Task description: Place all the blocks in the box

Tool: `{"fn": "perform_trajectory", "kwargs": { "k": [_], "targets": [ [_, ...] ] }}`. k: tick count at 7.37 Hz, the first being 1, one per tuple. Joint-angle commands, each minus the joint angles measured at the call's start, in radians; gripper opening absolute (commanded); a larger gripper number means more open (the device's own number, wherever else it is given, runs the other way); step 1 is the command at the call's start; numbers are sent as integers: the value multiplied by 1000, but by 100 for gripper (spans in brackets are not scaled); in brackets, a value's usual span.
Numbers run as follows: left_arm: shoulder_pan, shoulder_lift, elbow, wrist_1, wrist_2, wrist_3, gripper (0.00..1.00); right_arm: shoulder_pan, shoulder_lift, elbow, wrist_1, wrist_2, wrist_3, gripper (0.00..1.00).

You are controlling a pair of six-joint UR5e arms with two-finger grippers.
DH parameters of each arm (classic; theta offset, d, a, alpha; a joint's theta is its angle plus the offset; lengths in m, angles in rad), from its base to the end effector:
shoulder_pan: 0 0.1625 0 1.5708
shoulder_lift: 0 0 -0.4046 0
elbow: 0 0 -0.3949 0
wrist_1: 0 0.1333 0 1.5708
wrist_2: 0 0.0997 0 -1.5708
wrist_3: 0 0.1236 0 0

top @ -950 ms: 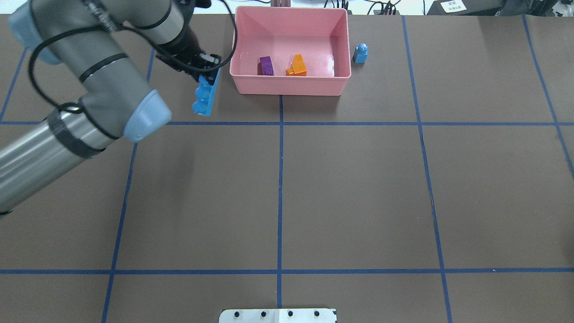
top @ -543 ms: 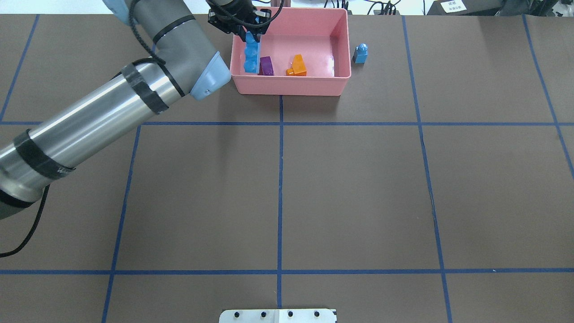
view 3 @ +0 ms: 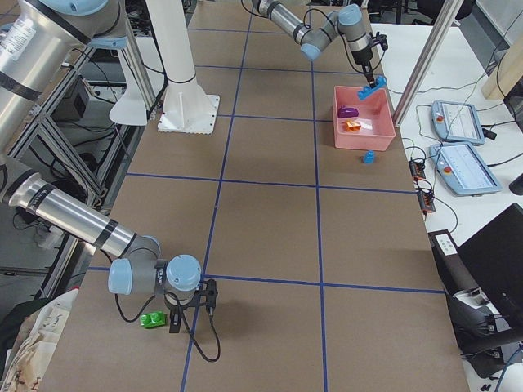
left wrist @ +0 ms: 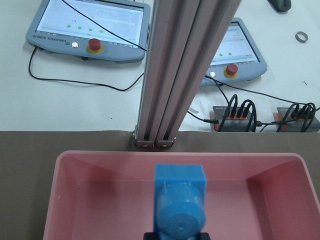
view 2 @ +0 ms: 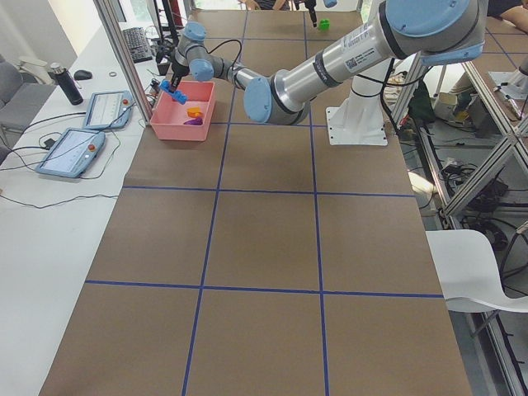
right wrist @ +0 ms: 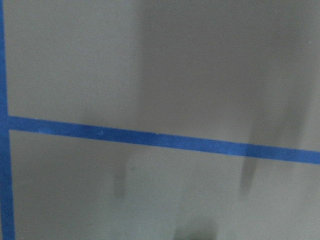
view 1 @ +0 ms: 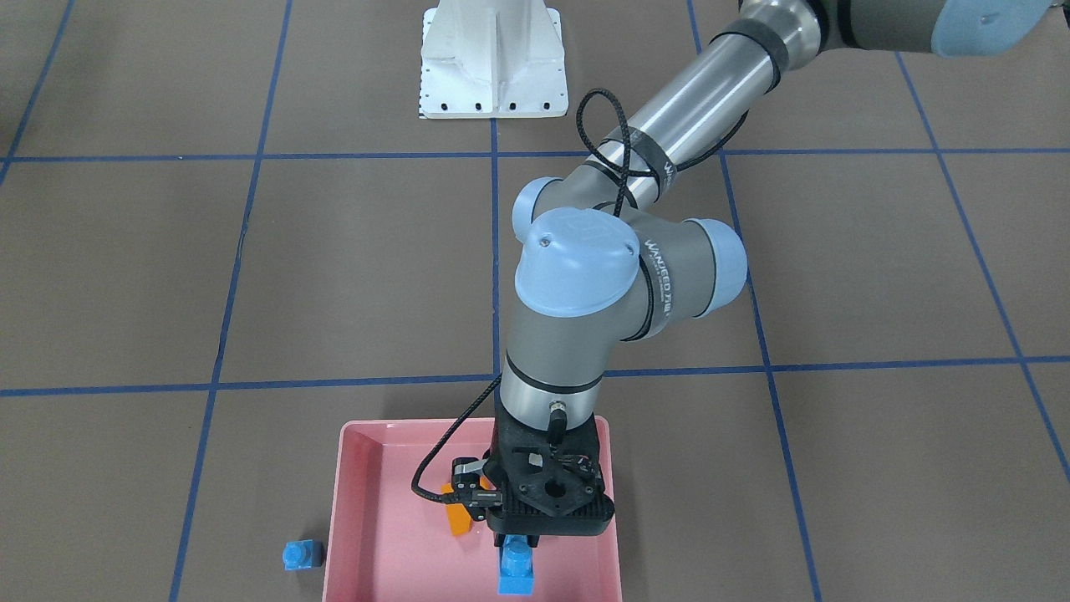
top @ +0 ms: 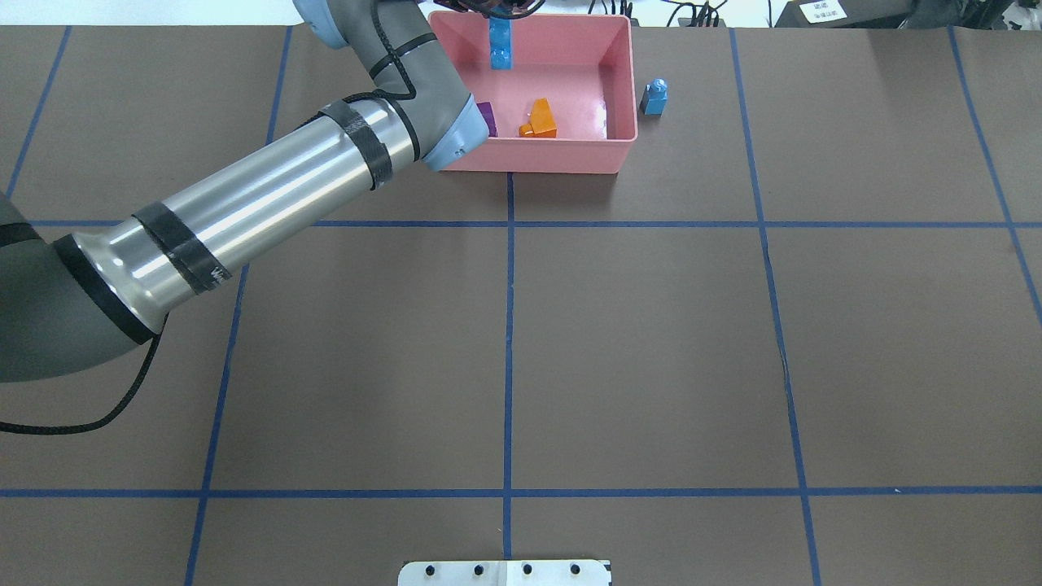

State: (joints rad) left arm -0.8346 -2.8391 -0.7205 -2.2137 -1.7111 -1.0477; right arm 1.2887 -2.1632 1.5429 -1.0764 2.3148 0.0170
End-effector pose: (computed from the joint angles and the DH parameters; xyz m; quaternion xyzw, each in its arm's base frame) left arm 0.5201 -0.7468 0.0954 0.2698 0.4308 -0.0984 0.8555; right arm -0.0033 -0.1895 0.8304 -0.1120 -0.3500 -0.1002 0.9246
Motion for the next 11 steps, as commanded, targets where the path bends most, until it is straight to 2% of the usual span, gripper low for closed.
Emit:
{"fn": "perform_trajectory", "kwargs": {
  "k": [1, 2, 3, 5, 6, 7, 8, 9, 11],
  "targets": [
    [25, -9, 51, -31, 62, 0, 20, 0, 0, -38, -2, 17, -9, 100],
    [31, -11, 52, -35, 68, -2, 68, 0, -7, -49, -4, 37, -15, 100],
    [32, -16, 47, -35, 68, -6, 100, -2, -16, -66, -2, 37, -40, 100],
    [28, -19, -3, -32, 58, -64, 100, -2, -24, -101, 0, 40, -98, 99],
    [22, 7, -78, -6, 6, -57, 100, -2, -24, -106, 0, 41, -109, 85],
    [14, 92, -217, 106, -122, -52, 100, -2, -24, -107, 0, 66, -108, 59],
    [-4, 189, -381, 176, -157, -28, 99, -2, -21, -106, -2, 84, -106, 11],
    [-8, 278, -496, 228, -159, 16, 99, -2, -11, -106, -2, 86, -109, 0],
    [-61, 550, -787, 342, -247, 197, 99, -2, -1, -83, 1, 97, -98, 0]
  ]
}}
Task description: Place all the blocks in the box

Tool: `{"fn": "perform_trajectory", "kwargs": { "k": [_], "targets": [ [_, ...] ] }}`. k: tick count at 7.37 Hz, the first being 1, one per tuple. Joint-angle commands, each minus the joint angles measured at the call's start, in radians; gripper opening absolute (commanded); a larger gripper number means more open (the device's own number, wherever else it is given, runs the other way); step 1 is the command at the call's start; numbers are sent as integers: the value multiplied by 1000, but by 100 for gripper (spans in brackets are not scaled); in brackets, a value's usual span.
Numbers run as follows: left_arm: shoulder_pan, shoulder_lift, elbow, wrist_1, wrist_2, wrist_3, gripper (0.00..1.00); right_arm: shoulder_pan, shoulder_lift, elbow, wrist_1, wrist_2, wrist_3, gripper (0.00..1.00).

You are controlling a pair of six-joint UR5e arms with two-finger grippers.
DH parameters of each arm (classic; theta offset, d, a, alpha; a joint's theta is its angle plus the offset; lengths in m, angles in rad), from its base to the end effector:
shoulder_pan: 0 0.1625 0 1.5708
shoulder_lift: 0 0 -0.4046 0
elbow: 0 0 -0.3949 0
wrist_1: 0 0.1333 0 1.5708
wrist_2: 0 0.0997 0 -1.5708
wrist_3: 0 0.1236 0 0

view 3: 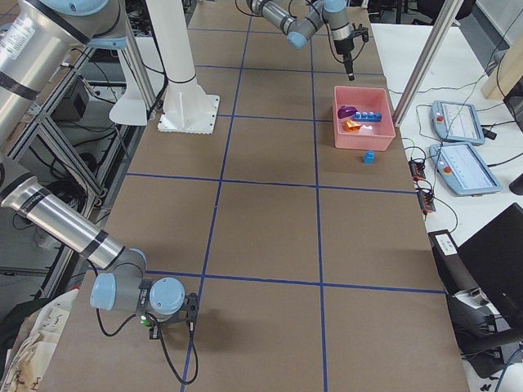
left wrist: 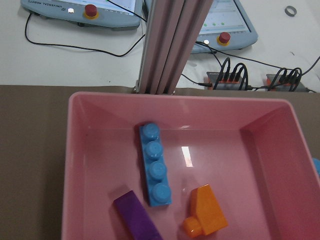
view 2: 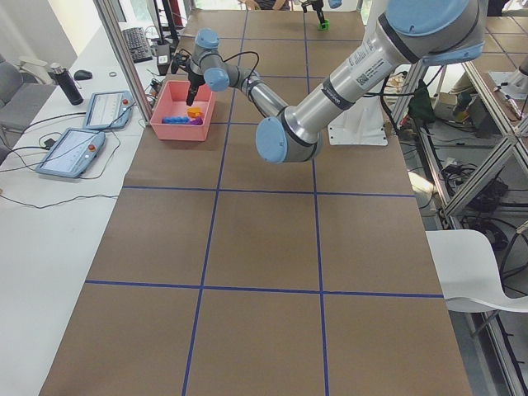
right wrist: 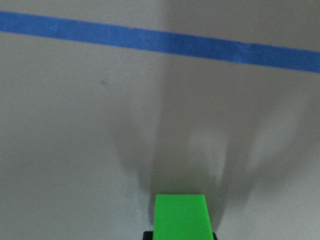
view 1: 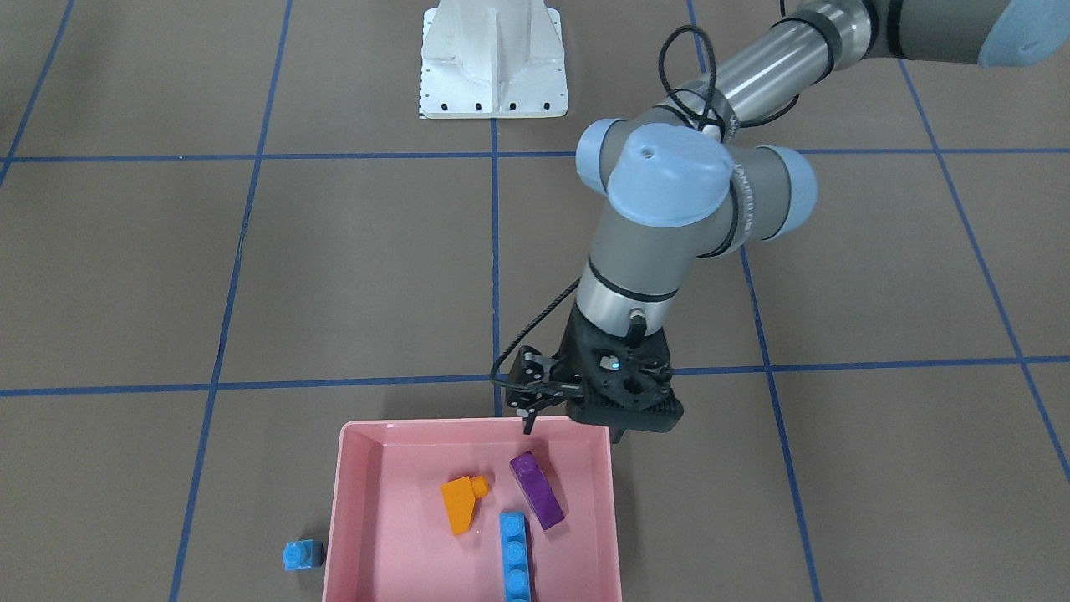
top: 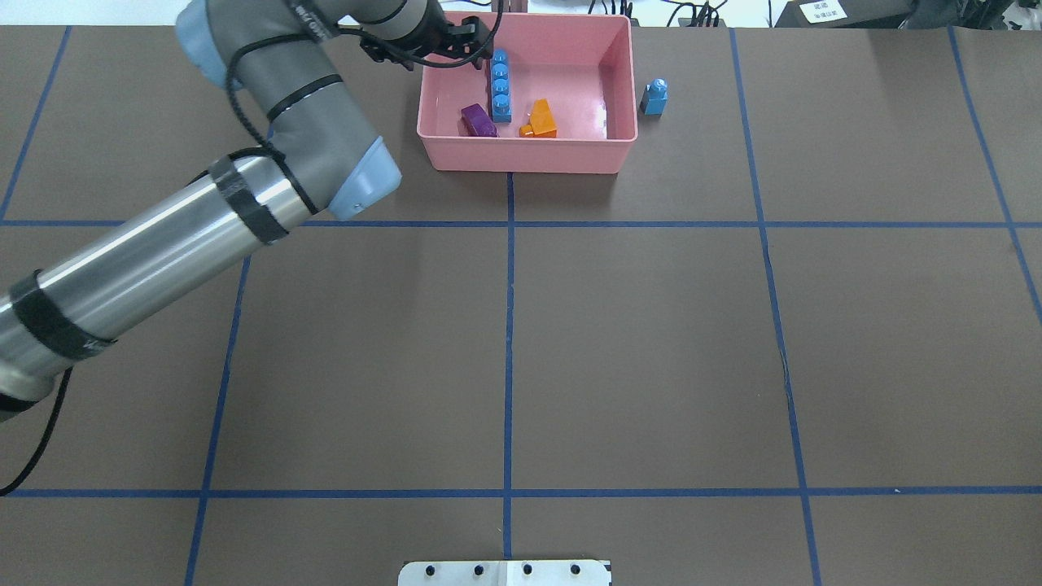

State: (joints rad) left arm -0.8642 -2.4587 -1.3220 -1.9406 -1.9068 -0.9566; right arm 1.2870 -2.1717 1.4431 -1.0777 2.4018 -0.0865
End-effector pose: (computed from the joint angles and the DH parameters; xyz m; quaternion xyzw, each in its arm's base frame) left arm 0.4378 -0.6554 0.1601 0.2129 0.4508 -0.0274 0.8665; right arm 0.0002 -0.1494 0.8634 -0.1464 -0.3883 -0.1207 0.9018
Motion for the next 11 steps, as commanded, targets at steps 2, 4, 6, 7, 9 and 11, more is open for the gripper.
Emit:
{"fn": "perform_trajectory", "kwargs": {
  "k": [2, 4, 6, 7, 9, 11],
  "targets": [
    [-85, 420, -354, 103, -127, 337, 99, 2, 145, 34, 4, 65, 109, 0],
    [-197, 586, -434, 155, -214, 544, 99, 2, 344, 93, -11, 72, 363, 0],
    [-243, 717, -468, 157, -216, 680, 99, -9, 583, 112, -15, 79, 694, 0],
    [-260, 783, -492, 160, -228, 680, 99, -53, 707, 100, -28, 73, 803, 0],
    [-335, 930, -520, 198, -320, 702, 100, -173, 1046, 54, -233, -42, 992, 0],
    [-425, 1002, -554, 196, -414, 746, 100, -237, 1400, -150, -347, -125, 1135, 0]
  ]
}}
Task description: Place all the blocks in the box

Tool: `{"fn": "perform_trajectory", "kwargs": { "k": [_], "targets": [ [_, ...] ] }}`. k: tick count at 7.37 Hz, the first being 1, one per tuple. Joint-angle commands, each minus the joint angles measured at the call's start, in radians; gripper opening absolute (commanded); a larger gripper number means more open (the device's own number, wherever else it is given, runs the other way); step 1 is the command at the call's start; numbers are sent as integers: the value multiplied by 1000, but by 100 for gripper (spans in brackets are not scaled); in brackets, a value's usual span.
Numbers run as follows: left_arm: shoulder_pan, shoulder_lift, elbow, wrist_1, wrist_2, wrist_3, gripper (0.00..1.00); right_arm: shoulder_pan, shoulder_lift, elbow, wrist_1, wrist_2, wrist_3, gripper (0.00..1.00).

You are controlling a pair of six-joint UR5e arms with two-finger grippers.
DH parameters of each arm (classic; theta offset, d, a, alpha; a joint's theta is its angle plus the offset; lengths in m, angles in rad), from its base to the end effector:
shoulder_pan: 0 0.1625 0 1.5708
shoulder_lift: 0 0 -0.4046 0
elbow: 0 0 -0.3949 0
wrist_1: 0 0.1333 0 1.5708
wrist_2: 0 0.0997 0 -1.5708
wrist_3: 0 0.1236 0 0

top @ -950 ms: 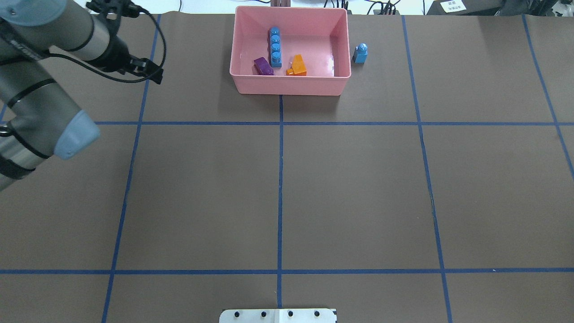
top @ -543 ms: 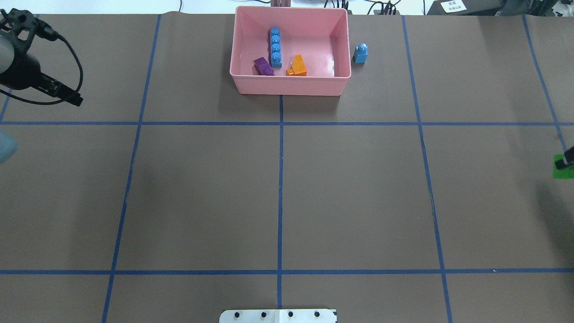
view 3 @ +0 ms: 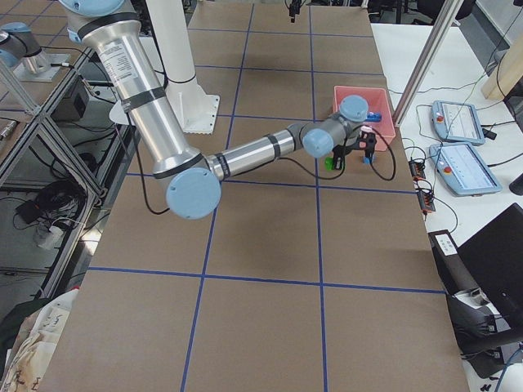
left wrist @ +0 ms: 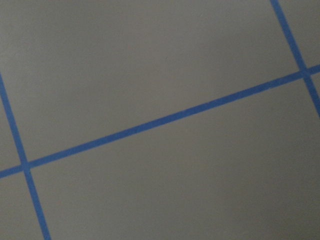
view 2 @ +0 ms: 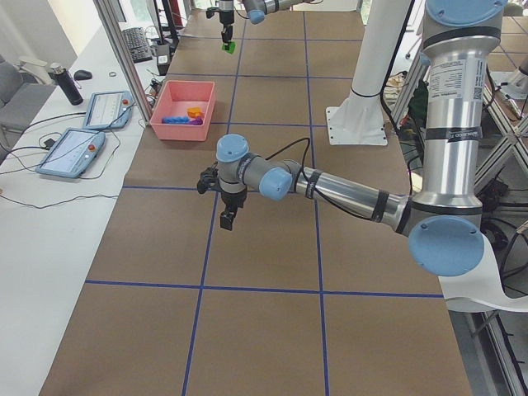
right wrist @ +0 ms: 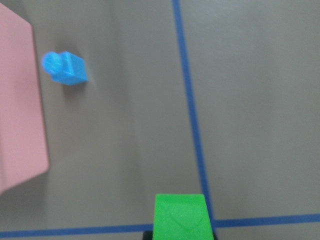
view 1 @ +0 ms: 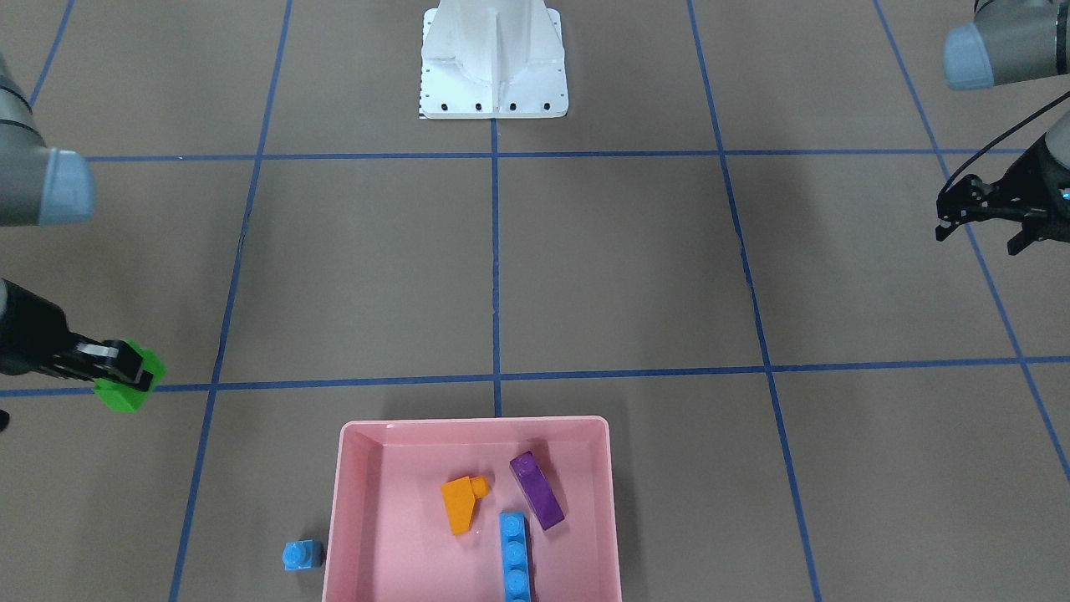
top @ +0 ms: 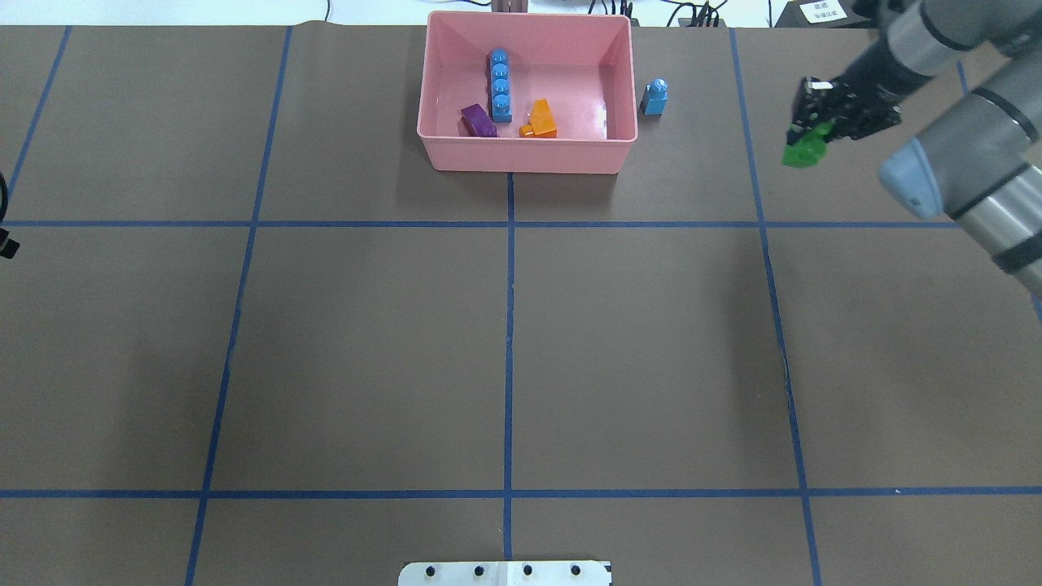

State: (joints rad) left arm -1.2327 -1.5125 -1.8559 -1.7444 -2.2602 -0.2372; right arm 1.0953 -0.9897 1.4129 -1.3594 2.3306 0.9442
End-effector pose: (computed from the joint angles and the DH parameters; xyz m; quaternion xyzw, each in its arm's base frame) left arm 0.1110 -0.4806 0.5266 0.0855 0.3707 0.1136 0.9178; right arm -0.2848 -0.6582 0.3516 -0.0098 -0.4561 0.0924 0.8851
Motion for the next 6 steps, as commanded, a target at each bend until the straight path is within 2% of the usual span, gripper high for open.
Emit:
{"fn": "perform_trajectory", "kwargs": {
  "k": [1, 2, 3, 4, 5, 6],
  "targets": [
    [-76, 81, -40, 3, -85, 68, 100, -99, 311, -191, -57, -145, 184, 0],
    [-79, 112, -64, 2, -85, 68, 100, -142, 426, -280, -46, -274, 280, 0],
    [-79, 123, -84, 2, -84, 68, 100, -188, 512, -411, 32, -304, 332, 0],
    [-79, 123, -91, 2, -84, 68, 100, -224, 519, -487, 186, -347, 426, 0],
    [-82, 123, -91, 2, -82, 68, 100, -248, 537, -559, 262, -391, 480, 7],
    [-83, 124, -94, 2, -81, 68, 100, -244, 555, -571, 261, -386, 484, 99]
  ]
}}
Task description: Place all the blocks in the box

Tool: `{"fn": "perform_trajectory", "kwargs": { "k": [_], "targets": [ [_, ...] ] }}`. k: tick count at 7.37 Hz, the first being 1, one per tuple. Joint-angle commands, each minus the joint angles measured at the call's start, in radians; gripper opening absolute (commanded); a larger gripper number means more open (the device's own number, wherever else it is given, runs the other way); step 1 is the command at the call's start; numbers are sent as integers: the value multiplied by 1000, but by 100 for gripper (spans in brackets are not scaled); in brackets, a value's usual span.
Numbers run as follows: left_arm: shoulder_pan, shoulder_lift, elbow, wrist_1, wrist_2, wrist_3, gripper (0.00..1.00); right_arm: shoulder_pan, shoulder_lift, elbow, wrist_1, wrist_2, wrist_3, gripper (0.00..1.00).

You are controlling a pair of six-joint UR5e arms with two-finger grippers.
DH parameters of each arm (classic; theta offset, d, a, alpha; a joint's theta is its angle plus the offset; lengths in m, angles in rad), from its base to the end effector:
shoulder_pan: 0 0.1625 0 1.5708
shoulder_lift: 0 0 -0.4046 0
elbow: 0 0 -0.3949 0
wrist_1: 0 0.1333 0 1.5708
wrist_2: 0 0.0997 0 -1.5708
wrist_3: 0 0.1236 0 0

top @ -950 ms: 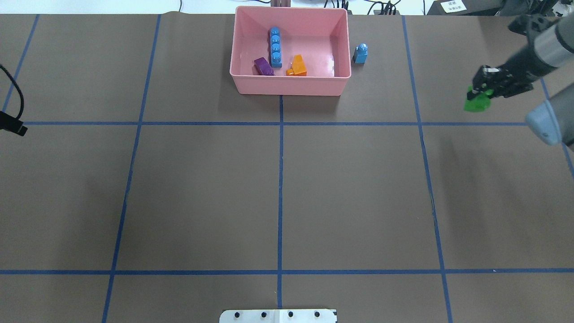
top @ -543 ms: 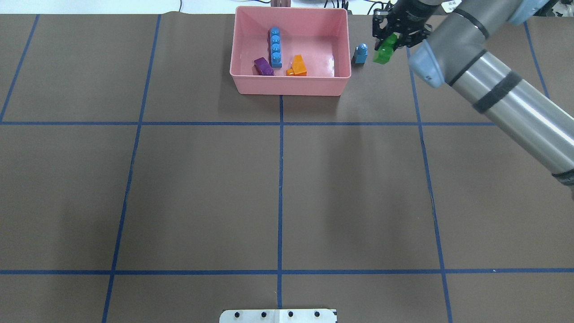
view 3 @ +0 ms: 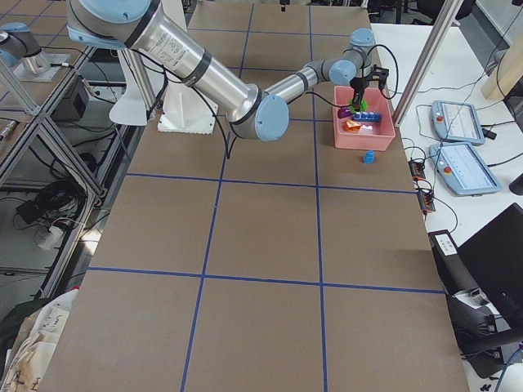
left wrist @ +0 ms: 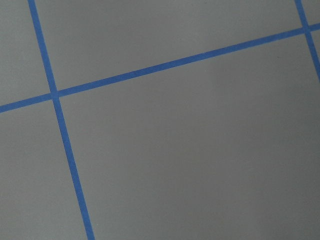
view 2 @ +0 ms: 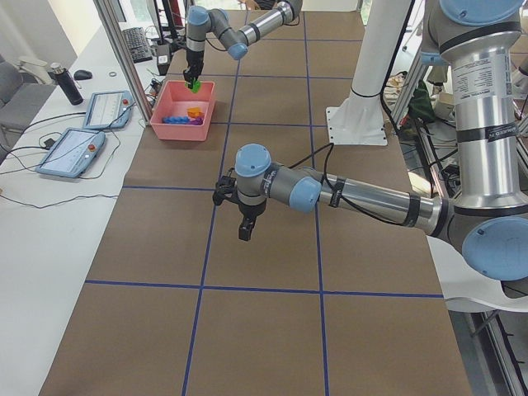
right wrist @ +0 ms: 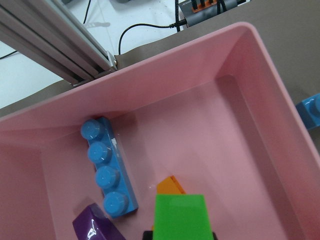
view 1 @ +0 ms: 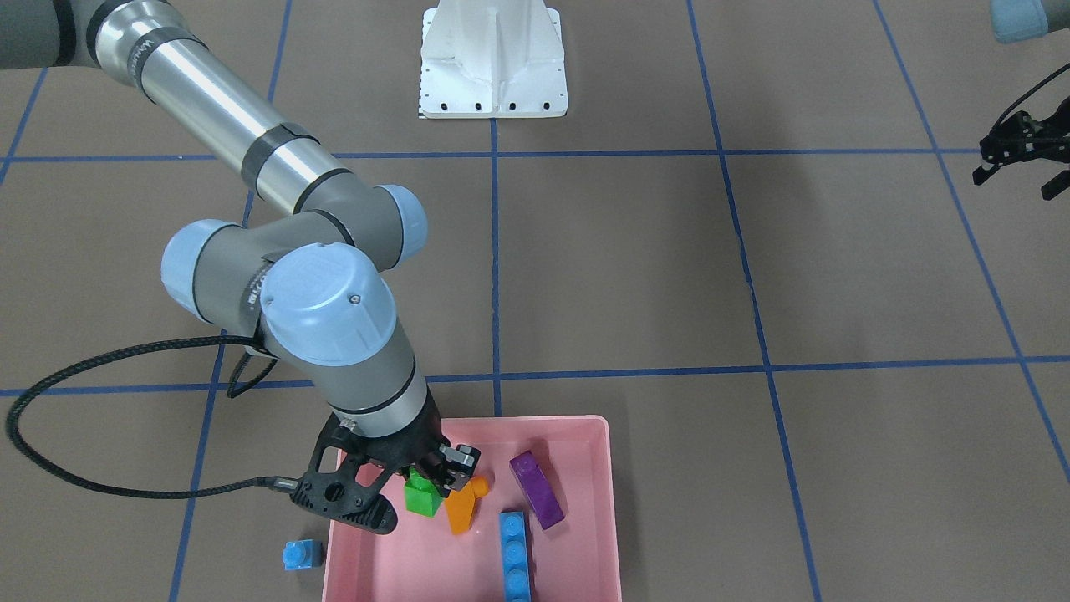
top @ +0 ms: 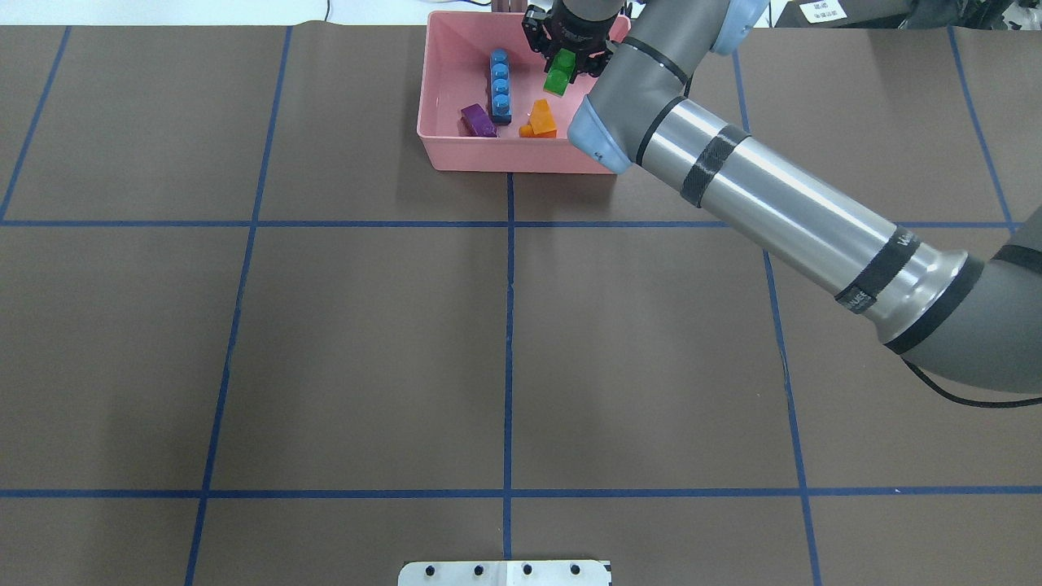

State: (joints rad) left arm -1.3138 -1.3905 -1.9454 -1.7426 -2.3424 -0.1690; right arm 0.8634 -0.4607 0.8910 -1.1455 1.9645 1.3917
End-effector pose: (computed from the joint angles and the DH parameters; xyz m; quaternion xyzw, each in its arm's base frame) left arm 0.0662 -0.4373 0.5313 0.0866 0.3973 0.1085 0.9071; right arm -0.5020 -0.7192 0.1772 0.0483 -0.4414 0.2229 0.8678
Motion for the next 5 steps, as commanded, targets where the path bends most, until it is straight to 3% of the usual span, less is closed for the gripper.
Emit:
{"fn": "perform_trajectory", "kwargs": {
  "k": [1, 3, 5],
  "targets": [
    [-2, 4, -3, 0, 6, 0, 100, 3, 22, -49, 47, 6, 15, 100],
    [-2, 4, -4, -2, 8, 0, 100, 105, -21, -49, 44, 150, -110, 100],
    [-2, 5, -9, -2, 8, 0, 100, 184, -100, -50, 46, 184, -160, 100]
  ]
}}
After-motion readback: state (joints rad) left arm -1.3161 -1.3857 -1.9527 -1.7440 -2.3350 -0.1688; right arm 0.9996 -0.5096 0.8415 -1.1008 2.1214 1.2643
